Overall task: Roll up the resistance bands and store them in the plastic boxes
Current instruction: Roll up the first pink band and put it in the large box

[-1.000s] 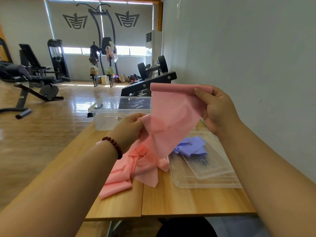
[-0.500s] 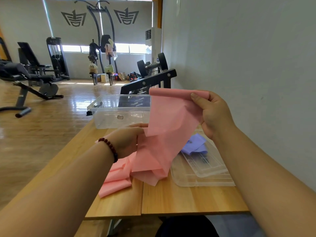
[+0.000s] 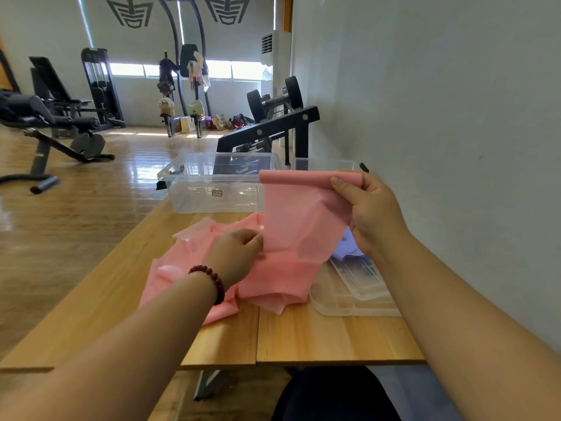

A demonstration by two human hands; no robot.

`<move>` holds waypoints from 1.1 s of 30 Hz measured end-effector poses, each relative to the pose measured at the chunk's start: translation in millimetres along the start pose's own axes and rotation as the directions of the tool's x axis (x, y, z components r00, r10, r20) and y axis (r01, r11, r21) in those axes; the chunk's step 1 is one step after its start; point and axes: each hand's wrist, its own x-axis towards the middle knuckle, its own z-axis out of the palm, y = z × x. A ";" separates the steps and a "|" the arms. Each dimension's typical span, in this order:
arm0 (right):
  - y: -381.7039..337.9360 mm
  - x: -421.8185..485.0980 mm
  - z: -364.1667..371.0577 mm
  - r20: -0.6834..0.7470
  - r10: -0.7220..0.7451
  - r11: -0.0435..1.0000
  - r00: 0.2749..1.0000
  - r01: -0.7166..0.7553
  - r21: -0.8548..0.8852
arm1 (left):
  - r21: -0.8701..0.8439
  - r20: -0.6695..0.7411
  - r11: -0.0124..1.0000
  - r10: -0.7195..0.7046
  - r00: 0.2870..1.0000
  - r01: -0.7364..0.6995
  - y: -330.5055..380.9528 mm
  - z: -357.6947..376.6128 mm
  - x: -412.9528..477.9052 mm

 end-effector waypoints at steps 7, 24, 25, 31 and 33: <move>3.1 1.7 0.3 0.021 0.018 1.000 1.000 -0.018 0.009 | -0.287 -0.102 0.957 -0.069 0.992 0.037 9.5 -2.4 11.3; 33.2 -6.9 4.8 0.206 0.075 0.996 0.976 -0.063 -0.063 | -0.769 0.020 0.638 -0.015 1.000 0.025 3.9 -20.0 15.5; 37.5 -6.3 5.3 0.205 0.073 0.995 0.976 -0.057 -0.082 | -0.752 -0.003 0.659 -0.015 1.000 0.008 1.1 -20.0 15.9; 62.8 -3.7 11.4 0.210 0.048 0.988 0.977 -0.015 -0.156 | -0.731 -0.044 0.681 0.001 0.999 -0.033 -17.6 -15.1 16.8; 70.3 -3.7 14.9 0.240 0.045 0.978 0.970 0.007 -0.209 | -0.735 -0.062 0.676 0.003 0.998 -0.048 -22.2 -13.1 16.6</move>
